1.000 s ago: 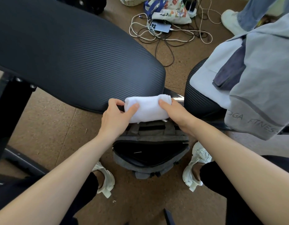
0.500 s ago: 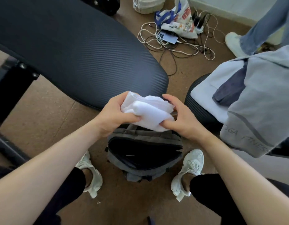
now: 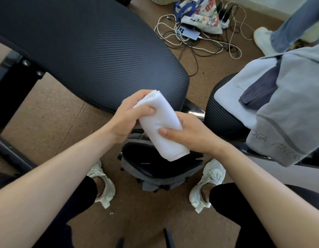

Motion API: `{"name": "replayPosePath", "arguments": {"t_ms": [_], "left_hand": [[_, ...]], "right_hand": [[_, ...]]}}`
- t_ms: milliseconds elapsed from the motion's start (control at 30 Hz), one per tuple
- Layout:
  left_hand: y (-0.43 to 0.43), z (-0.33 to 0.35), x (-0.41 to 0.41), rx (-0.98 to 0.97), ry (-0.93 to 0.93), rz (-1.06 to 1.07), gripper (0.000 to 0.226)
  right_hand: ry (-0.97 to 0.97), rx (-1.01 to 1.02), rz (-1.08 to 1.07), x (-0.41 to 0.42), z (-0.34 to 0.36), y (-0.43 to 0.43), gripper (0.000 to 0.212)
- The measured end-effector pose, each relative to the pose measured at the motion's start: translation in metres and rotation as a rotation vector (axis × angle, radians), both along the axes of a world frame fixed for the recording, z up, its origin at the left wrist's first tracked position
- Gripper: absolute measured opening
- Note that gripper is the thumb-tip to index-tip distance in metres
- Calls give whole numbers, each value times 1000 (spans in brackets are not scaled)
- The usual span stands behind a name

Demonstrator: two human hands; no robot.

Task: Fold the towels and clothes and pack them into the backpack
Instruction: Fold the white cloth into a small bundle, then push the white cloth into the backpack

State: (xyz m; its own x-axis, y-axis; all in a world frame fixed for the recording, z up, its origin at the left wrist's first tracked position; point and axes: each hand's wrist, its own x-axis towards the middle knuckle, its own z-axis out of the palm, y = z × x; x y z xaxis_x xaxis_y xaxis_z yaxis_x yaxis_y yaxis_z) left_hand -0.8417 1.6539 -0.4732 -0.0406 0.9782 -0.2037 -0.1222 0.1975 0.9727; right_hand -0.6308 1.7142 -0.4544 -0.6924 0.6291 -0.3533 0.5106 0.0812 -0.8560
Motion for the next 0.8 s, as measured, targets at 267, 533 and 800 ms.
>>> {"name": "replayPosePath", "arguments": {"t_ms": [267, 533, 800], "left_hand": [[0, -2, 8, -70, 149, 185, 22], [-9, -18, 9, -243, 231, 103, 33], [-57, -32, -6, -41, 998, -378, 14]], "right_hand": [[-16, 23, 94, 3, -8, -13, 100], [93, 74, 307, 26, -4, -11, 54], [-167, -3, 328, 59, -1, 4, 60]]}}
